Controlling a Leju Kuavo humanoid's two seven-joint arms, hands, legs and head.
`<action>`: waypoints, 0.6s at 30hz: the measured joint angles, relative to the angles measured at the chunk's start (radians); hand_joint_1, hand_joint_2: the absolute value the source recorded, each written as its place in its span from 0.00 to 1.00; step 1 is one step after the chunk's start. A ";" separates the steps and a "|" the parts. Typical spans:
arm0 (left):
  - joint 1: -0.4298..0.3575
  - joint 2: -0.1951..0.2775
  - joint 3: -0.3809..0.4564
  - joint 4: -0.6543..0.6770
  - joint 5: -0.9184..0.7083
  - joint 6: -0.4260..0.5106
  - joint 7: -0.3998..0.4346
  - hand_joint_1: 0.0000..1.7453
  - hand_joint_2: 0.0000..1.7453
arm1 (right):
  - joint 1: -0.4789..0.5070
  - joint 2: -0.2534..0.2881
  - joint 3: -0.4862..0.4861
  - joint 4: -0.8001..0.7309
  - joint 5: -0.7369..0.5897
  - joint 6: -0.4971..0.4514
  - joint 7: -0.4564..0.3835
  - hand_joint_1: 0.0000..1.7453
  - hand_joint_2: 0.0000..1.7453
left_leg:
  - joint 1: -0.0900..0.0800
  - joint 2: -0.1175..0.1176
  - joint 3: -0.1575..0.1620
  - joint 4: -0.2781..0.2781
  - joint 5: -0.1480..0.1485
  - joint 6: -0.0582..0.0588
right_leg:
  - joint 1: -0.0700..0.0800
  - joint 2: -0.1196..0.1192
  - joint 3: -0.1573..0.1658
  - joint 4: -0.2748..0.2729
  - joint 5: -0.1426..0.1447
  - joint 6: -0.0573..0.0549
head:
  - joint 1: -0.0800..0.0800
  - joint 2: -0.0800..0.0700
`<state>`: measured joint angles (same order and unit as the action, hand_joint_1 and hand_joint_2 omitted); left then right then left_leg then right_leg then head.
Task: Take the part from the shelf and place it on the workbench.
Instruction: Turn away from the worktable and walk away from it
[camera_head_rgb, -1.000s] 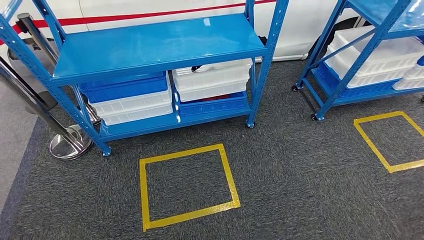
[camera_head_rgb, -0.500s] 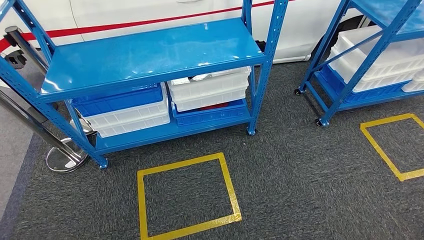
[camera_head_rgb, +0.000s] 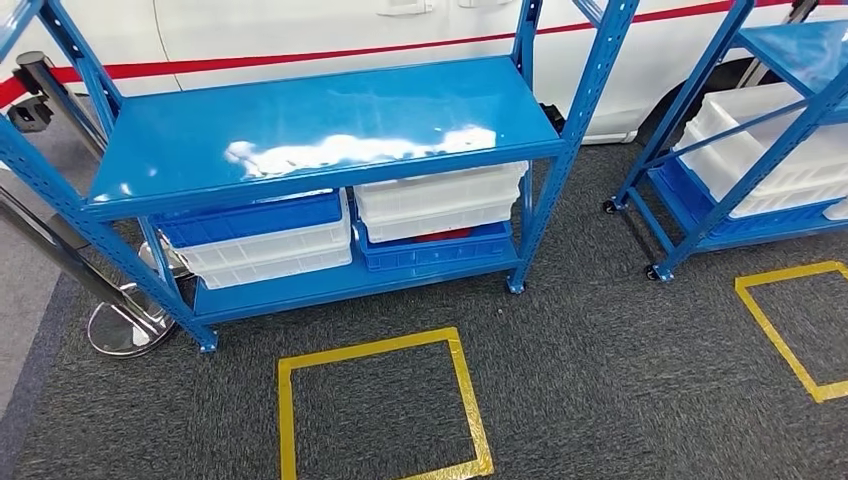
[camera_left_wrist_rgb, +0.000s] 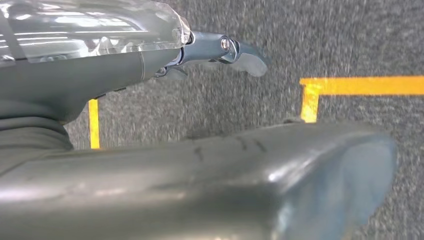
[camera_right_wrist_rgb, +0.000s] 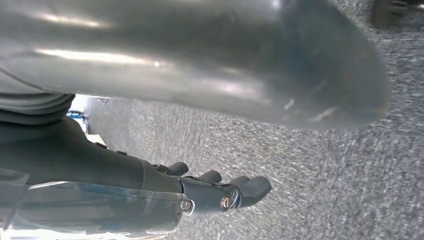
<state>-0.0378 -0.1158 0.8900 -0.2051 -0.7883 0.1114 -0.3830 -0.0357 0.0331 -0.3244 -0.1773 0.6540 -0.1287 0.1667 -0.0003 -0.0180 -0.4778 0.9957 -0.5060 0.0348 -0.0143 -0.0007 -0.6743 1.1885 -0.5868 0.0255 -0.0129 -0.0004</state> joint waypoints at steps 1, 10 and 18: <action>0.000 -0.001 0.000 0.000 -0.002 0.000 0.000 0.00 0.00 | 0.003 0.000 -0.001 0.000 0.000 0.000 0.002 0.00 0.00 | -0.002 -0.002 0.013 0.003 -0.013 -0.003 | 0.002 0.000 0.004 -0.059 0.062 -0.005 | 0.000 0.000; -0.008 -0.002 -0.001 0.002 -0.013 0.008 0.009 0.00 0.00 | -0.004 0.002 -0.005 0.000 0.013 0.000 0.020 0.00 0.00 | -0.001 0.007 -0.071 0.238 -0.079 -0.049 | 0.000 0.001 0.082 -0.152 0.138 -0.054 | -0.001 0.000; 0.006 -0.002 -0.001 0.002 -0.009 0.017 0.016 0.00 0.00 | -0.003 0.002 -0.006 0.000 0.024 0.003 0.020 0.00 0.00 | 0.006 0.018 -0.153 0.075 0.043 -0.040 | 0.002 0.005 0.180 -0.152 0.048 -0.034 | -0.001 0.000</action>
<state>-0.0322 -0.1182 0.8886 -0.2033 -0.7970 0.1280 -0.3675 -0.0385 0.0355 -0.3300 -0.1772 0.6785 -0.1260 0.1871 0.0053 0.0000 -0.6309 1.0706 -0.4631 -0.0055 -0.0125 0.0041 -0.4941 1.0367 -0.5392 -0.0082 -0.0135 -0.0003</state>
